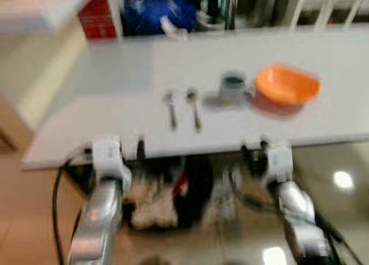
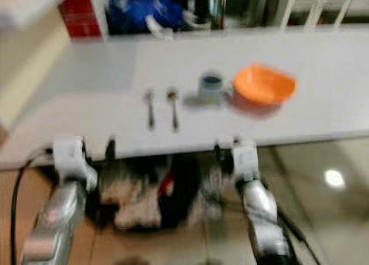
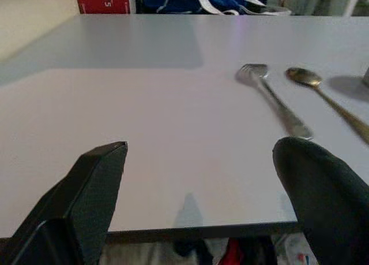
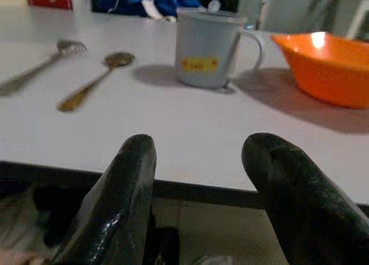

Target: Setting the table

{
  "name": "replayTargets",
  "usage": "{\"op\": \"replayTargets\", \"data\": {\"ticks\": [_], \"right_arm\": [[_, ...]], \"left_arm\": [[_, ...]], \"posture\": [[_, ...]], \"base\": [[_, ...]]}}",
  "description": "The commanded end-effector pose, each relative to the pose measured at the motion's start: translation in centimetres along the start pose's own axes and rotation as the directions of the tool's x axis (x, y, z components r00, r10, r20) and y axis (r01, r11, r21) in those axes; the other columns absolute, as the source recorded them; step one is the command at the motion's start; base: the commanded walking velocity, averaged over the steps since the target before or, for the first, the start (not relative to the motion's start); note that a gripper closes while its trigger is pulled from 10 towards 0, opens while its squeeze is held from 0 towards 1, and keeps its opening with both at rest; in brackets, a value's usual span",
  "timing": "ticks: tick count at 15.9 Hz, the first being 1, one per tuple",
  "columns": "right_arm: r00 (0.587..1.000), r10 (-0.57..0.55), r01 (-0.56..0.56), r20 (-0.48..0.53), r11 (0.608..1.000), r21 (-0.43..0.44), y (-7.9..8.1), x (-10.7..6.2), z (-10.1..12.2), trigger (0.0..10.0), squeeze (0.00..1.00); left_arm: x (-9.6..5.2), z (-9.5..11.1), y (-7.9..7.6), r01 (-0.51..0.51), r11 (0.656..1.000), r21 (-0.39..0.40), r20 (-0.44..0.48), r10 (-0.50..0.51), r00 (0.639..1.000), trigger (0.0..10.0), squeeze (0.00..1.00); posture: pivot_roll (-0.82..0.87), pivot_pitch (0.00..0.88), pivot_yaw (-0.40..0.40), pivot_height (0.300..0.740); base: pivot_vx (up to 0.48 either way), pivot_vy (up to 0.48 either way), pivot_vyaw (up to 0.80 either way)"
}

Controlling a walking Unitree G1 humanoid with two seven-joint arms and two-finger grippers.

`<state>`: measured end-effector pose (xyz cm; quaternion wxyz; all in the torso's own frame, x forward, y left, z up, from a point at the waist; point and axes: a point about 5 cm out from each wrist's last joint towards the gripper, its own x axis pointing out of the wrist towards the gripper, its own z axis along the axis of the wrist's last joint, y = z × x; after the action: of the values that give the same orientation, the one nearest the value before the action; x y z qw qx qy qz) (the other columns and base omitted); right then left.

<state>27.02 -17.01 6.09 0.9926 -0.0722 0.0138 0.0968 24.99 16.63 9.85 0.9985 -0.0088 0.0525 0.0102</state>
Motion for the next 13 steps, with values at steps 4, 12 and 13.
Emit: {"op": "replayTargets", "data": {"ticks": [4,12,13], "right_arm": [[0.999,0.029,-0.028,0.018,0.999,-0.028,0.66,0.50,0.74,10.0,0.00],[1.000,0.021,-0.020,0.024,1.000,-0.009,0.72,0.40,0.86,10.0,0.00],[1.000,0.020,-0.020,0.024,1.000,-0.009,0.70,0.40,0.87,10.0,0.00]], "left_arm": [[0.15,0.45,0.63,-0.026,1.000,0.018,0.008,0.025,1.000,10.0,0.00],[0.35,0.48,0.50,-0.009,1.000,0.027,0.004,0.009,1.000,10.0,0.00],[0.33,0.49,0.51,-0.008,1.000,0.027,0.004,0.008,1.000,10.0,0.00]], "posture": [[-0.08,0.000,0.035,0.740],[-0.09,0.000,0.042,0.740],[-0.09,0.000,0.041,0.740]], "base": [[0.000,0.480,0.20],[0.000,0.480,0.27],[0.000,0.480,0.00]]}}
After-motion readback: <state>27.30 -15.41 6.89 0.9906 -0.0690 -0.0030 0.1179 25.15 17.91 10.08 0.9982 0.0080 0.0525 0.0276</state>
